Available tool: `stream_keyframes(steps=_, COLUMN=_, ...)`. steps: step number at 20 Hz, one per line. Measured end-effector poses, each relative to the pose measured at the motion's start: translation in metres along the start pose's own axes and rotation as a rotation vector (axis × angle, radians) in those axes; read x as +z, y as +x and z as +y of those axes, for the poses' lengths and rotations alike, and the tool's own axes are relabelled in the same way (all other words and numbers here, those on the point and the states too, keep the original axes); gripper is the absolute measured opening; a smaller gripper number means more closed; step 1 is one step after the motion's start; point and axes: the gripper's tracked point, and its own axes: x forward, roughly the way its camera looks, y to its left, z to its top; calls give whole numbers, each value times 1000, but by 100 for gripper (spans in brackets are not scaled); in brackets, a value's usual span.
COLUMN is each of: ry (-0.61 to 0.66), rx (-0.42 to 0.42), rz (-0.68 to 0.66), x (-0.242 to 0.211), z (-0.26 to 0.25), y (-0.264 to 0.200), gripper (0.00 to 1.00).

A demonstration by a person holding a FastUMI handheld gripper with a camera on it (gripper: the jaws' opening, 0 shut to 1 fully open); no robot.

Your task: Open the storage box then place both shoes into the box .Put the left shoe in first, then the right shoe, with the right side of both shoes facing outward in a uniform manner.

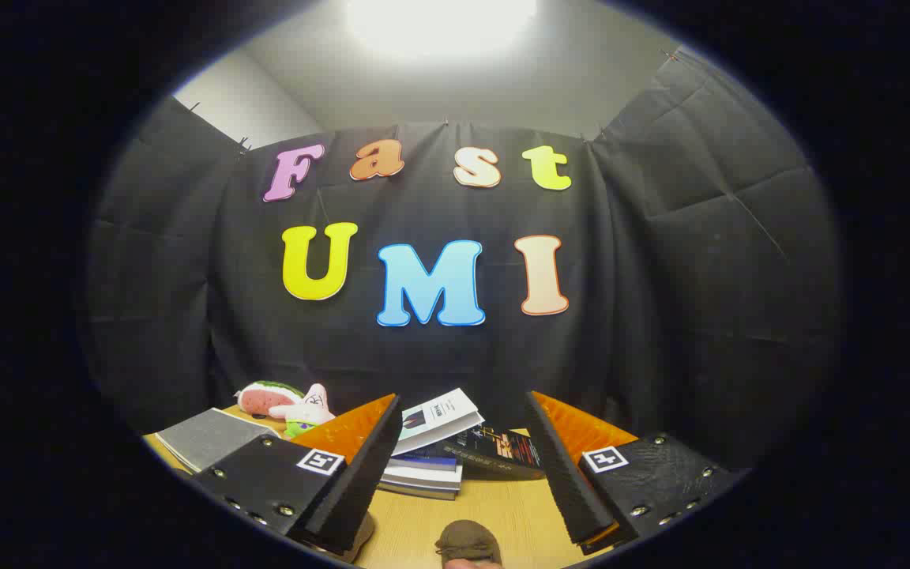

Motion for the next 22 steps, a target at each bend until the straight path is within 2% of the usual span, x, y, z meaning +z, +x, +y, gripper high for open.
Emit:
stream_keyframes(steps=15, ry=1, rx=87, rz=16, x=-4, z=29, y=38, gripper=94)
stream_keyframes(steps=22, ry=89, rx=214, rz=151, x=-41, z=66, y=52, gripper=94)
